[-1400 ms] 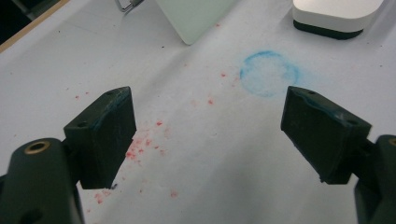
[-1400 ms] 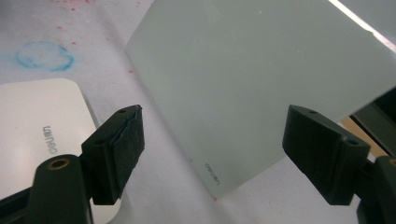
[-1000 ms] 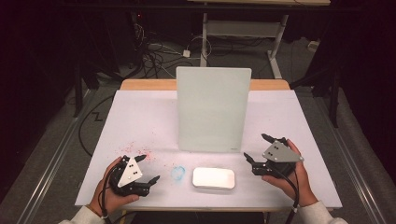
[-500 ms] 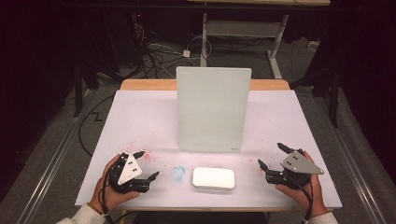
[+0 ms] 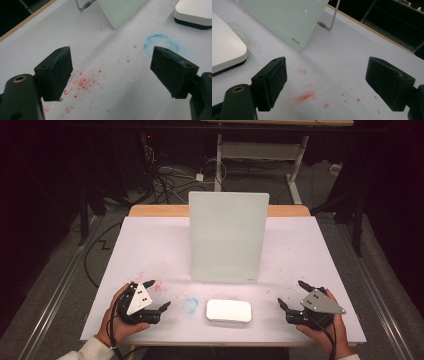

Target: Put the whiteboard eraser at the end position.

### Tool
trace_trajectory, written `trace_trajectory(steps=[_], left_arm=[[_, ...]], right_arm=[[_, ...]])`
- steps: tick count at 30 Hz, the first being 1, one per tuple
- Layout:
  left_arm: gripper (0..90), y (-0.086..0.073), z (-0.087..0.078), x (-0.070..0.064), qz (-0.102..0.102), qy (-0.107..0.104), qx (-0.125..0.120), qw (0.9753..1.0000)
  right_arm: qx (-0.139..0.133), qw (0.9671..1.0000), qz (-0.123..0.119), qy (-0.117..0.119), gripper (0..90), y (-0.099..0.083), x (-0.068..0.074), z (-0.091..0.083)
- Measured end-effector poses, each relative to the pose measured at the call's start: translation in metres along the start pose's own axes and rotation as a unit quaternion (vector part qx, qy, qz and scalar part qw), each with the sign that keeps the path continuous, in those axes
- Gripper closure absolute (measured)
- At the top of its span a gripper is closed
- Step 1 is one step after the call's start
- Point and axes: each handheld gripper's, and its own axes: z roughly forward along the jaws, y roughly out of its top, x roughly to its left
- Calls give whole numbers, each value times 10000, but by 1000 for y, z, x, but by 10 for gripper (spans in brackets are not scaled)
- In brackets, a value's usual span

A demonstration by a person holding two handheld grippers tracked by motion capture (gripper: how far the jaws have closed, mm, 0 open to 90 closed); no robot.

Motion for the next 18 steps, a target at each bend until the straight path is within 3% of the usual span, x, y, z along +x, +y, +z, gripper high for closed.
trace_trajectory(steps=[4, 18], left_arm=[[173, 1, -1, -1, 24, -7, -31, 10000], [173, 2, 4, -2, 63, -60, 16, 10000]], right_arm=[[-60, 10000, -13, 10, 217, 2, 1, -4], [-14, 10000, 93, 6, 179, 1, 3, -5]])
